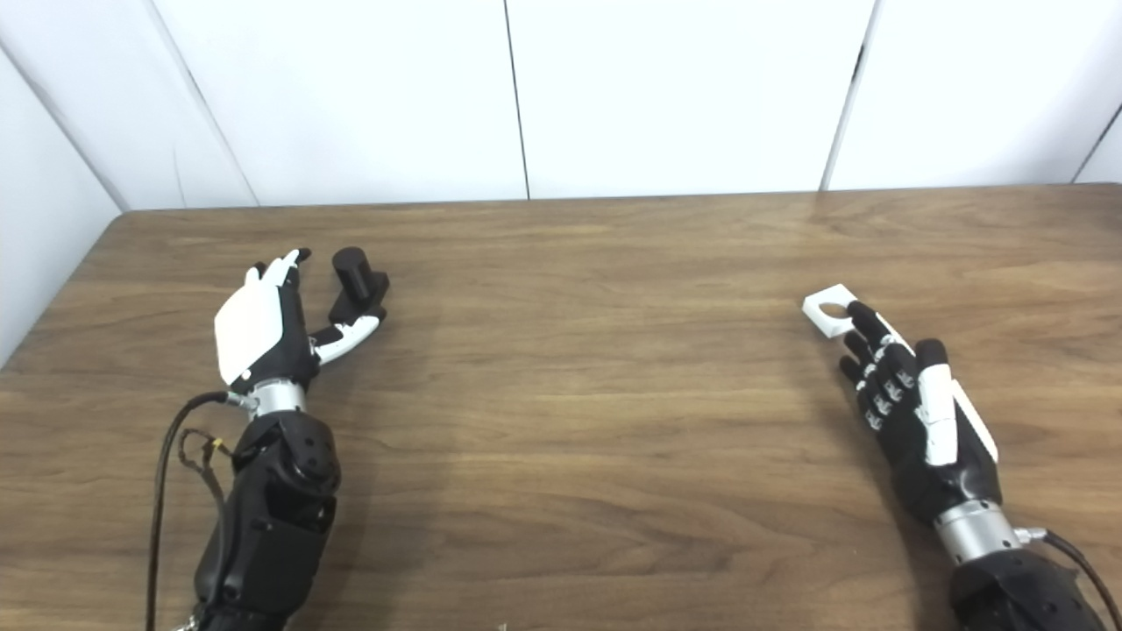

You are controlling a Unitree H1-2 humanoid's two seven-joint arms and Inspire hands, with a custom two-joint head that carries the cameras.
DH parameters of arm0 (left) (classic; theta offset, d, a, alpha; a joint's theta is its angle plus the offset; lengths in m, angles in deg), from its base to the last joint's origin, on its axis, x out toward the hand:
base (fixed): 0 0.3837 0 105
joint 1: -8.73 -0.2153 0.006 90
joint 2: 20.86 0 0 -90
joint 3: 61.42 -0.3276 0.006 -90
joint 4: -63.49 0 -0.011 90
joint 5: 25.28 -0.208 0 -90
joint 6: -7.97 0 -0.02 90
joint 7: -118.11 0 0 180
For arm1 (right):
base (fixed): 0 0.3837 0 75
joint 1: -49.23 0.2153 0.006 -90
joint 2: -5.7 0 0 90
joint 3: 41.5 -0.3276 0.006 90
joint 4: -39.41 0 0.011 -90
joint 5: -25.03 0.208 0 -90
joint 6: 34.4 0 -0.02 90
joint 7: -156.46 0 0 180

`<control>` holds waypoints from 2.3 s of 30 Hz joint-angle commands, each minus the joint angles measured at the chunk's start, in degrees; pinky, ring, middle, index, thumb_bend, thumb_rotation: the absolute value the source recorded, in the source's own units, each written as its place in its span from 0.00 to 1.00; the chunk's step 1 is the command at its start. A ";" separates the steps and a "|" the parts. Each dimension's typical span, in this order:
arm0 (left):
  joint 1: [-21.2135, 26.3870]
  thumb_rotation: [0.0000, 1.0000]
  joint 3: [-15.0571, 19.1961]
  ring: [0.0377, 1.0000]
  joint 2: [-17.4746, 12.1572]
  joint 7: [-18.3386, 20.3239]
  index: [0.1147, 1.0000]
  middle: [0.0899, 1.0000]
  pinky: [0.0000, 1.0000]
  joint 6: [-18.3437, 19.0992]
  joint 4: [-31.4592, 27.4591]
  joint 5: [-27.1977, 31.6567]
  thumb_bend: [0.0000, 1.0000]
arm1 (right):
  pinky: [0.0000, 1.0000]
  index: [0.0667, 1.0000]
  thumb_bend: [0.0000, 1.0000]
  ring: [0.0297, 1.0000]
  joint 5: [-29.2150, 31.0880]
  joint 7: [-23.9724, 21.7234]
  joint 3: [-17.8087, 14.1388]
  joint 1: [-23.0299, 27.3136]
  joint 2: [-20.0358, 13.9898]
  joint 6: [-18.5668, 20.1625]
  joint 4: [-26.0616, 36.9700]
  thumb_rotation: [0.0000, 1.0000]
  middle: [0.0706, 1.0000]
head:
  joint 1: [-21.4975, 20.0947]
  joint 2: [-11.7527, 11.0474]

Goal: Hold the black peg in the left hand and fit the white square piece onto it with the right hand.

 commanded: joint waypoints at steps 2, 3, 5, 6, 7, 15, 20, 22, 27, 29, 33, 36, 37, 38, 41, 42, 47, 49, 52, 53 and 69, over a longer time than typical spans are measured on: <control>3.73 0.45 -0.17 0.98 -1.33 -1.28 0.84 0.92 0.87 -0.04 0.88 -1.36 0.75 | 1.00 0.91 0.67 1.00 0.44 -0.63 0.06 -0.35 -0.12 -0.65 -1.67 1.00 1.00 | 0.04 0.07; 4.07 0.45 -0.31 0.98 -1.44 -1.21 0.84 0.92 0.87 -0.03 1.35 -1.46 0.75 | 1.00 0.91 0.67 1.00 0.35 -0.66 0.10 -0.35 -0.14 -0.75 -1.72 1.00 1.00 | -0.12 -0.05; 4.77 0.46 -0.50 0.98 -1.60 -1.17 0.83 0.92 0.87 -0.03 2.29 -1.42 0.75 | 0.99 0.92 0.68 1.00 -0.08 -0.51 0.18 -0.34 -0.12 -1.06 -1.80 1.00 1.00 | -0.19 -0.07; 5.10 0.46 -0.64 0.98 -1.68 -1.08 0.82 0.92 0.88 -0.02 2.76 -1.56 0.75 | 0.99 0.92 0.68 1.00 -0.20 -0.63 0.25 -0.34 -0.18 -1.27 -1.91 1.00 1.00 | -0.23 -0.06; 5.64 0.47 -0.70 0.97 -1.67 -0.48 0.82 0.92 0.89 0.02 3.46 -2.00 0.75 | 0.99 0.92 0.68 1.00 -0.23 -0.59 0.24 -0.34 -0.17 -1.30 -1.94 1.00 1.00 | -0.23 -0.06; 8.15 0.50 -0.48 0.97 -0.86 1.71 0.78 0.92 0.91 0.08 7.61 -4.36 0.76 | 0.99 0.89 0.71 1.00 -0.68 0.82 -0.01 -0.41 0.30 -0.39 -1.37 0.97 0.99 | -0.80 -0.15; 9.09 0.50 -0.72 0.96 -0.48 1.28 0.77 0.91 0.91 0.07 10.08 -4.75 0.77 | 0.99 0.88 0.71 1.00 -0.44 1.24 -0.22 -0.49 0.30 -0.07 -1.38 0.97 0.99 | -0.78 -0.23; 9.46 0.50 -0.90 0.96 -0.42 0.86 0.77 0.91 0.91 0.07 11.23 -4.83 0.77 | 0.99 0.88 0.70 1.00 -0.48 1.28 -0.23 -0.51 0.27 -0.09 -1.46 0.97 0.99 | -0.78 -0.30; 9.95 0.49 -1.18 0.96 -0.39 0.69 0.77 0.91 0.91 0.07 12.47 -5.14 0.76 | 1.00 0.88 0.70 1.00 -0.42 1.31 -0.28 -0.79 0.27 -0.08 -1.29 0.97 0.99 | -0.62 -0.43; 10.20 0.49 -1.31 0.95 -0.58 0.68 0.77 0.91 0.91 0.07 13.11 -5.48 0.76 | 1.00 0.89 0.69 1.00 -0.31 0.90 -0.27 -0.94 0.09 -0.60 -1.37 0.98 1.00 | -0.51 -0.41; 10.41 0.47 -1.28 0.95 -0.78 0.37 0.74 0.90 0.92 0.07 13.74 -5.35 0.75 | 0.99 0.90 0.68 1.00 -0.40 0.52 -0.25 -1.22 -0.32 -0.87 -1.17 0.99 1.00 | -0.18 -0.29; 10.23 0.44 -1.28 0.95 -0.93 0.78 0.68 0.90 0.92 0.08 13.67 -5.71 0.74 | 1.00 0.89 0.69 1.00 0.09 0.45 -0.51 -1.17 -0.25 -0.62 -1.33 0.97 1.00 | 0.00 -0.16; 10.14 0.43 -1.23 0.95 -0.91 1.00 0.66 0.89 0.92 0.08 13.57 -5.96 0.74 | 1.00 0.89 0.69 1.00 0.14 0.44 -0.57 -1.17 -0.26 -0.64 -1.38 0.97 1.00 | 0.07 -0.19; 10.06 0.40 -1.10 0.95 -0.84 1.20 0.64 0.89 0.92 0.08 13.49 -6.30 0.73 | 1.00 0.89 0.69 1.00 0.23 0.35 -0.63 -1.18 -0.28 -0.71 -1.45 0.97 1.00 | 0.14 -0.20; 9.66 0.33 -1.20 0.95 -0.89 1.12 0.59 0.89 0.92 0.08 12.88 -6.17 0.72 | 0.99 0.89 0.69 1.00 0.65 0.20 -0.71 -1.15 -0.25 -0.35 -1.49 0.97 1.00 | 0.31 -0.10; 9.51 0.30 -1.33 0.95 -0.97 0.83 0.57 0.88 0.91 0.07 12.66 -5.80 0.72 | 0.99 0.89 0.69 1.00 0.77 0.18 -0.74 -1.14 -0.22 -0.24 -1.49 0.96 1.00 | 0.31 -0.10; 8.74 0.13 -1.54 0.95 -1.33 -1.31 0.50 0.86 0.90 -0.71 11.68 -2.75 0.74 | 1.00 0.88 0.71 1.00 1.18 -0.23 -0.72 -0.98 -0.27 -0.33 -1.79 0.94 0.99 | 0.56 -0.03; 8.60 0.08 -1.65 0.95 -1.42 -1.99 0.44 0.86 0.92 -0.97 11.52 -1.79 0.57 | 1.00 0.89 0.71 1.00 1.13 -0.32 -0.70 -0.87 -0.35 -0.33 -1.86 0.94 0.99 | 0.58 0.03; 8.44 0.06 -1.84 0.96 -1.60 -2.11 0.42 0.86 0.96 -0.97 11.14 -0.50 0.52 | 0.99 0.88 0.71 1.00 0.89 0.03 -0.76 -0.68 -0.35 -0.07 -1.71 0.94 0.99 | 0.54 0.07; 8.37 0.05 -1.85 0.97 -1.62 -2.07 0.42 0.86 0.97 -0.96 11.00 -0.07 0.52 | 0.99 0.88 0.71 1.00 0.84 0.00 -0.78 -0.64 -0.41 -0.18 -1.78 0.94 0.99 | 0.56 0.13; 6.72 0.05 -3.34 0.97 -2.16 -2.40 0.42 0.86 0.95 -0.64 8.66 1.78 0.52 | 0.99 0.90 0.67 1.00 0.37 -0.55 -0.55 -0.75 -1.20 -0.64 -1.10 0.99 1.00 | 0.55 0.54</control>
